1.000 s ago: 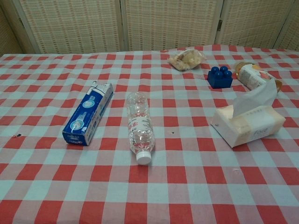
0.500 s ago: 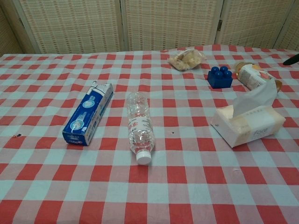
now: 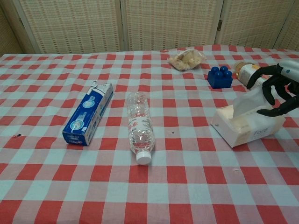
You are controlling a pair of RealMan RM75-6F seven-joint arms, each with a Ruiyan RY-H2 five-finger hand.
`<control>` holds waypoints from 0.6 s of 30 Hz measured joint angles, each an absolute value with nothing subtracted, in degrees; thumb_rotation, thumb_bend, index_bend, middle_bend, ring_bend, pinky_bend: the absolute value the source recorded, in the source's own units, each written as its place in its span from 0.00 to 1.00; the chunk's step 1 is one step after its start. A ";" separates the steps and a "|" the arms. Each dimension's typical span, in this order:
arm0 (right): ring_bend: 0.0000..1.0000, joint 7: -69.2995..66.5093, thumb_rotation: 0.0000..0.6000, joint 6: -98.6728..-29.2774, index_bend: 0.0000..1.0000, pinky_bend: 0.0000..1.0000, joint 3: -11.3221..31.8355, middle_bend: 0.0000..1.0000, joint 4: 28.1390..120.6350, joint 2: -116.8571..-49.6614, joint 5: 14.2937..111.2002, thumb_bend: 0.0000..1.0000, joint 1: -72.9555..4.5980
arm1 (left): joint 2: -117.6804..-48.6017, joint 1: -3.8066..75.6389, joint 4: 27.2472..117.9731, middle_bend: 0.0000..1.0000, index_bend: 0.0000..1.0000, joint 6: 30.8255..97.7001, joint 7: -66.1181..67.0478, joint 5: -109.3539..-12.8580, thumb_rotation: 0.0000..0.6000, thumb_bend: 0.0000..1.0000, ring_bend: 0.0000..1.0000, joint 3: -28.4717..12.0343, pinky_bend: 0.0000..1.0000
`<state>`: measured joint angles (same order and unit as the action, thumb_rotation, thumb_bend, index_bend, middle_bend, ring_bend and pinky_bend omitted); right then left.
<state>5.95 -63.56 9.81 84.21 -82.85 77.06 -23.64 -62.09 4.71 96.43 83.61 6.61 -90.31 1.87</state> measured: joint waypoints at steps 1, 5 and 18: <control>0.77 6.12 1.00 -63.38 0.63 1.00 9.71 0.70 83.96 -82.95 76.92 0.42 -23.83 | -62.08 4.69 96.43 0.50 0.38 83.66 6.61 -90.34 1.00 0.54 0.57 1.86 0.61; 0.78 6.96 1.00 -63.41 0.71 1.00 9.64 0.71 82.99 -83.62 76.23 0.63 -24.13 | -62.04 4.63 96.45 0.50 0.38 83.77 6.61 -90.44 1.00 0.54 0.57 1.89 0.61; 0.78 6.33 1.00 -65.95 0.77 1.00 10.42 0.71 83.91 -83.31 75.71 0.77 -24.24 | -62.07 4.69 96.50 0.50 0.38 83.51 6.72 -90.29 1.00 0.54 0.57 1.87 0.61</control>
<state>6.33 -65.95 10.42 83.91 -83.31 75.71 -24.24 -62.07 4.69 96.50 83.51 6.72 -90.29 1.87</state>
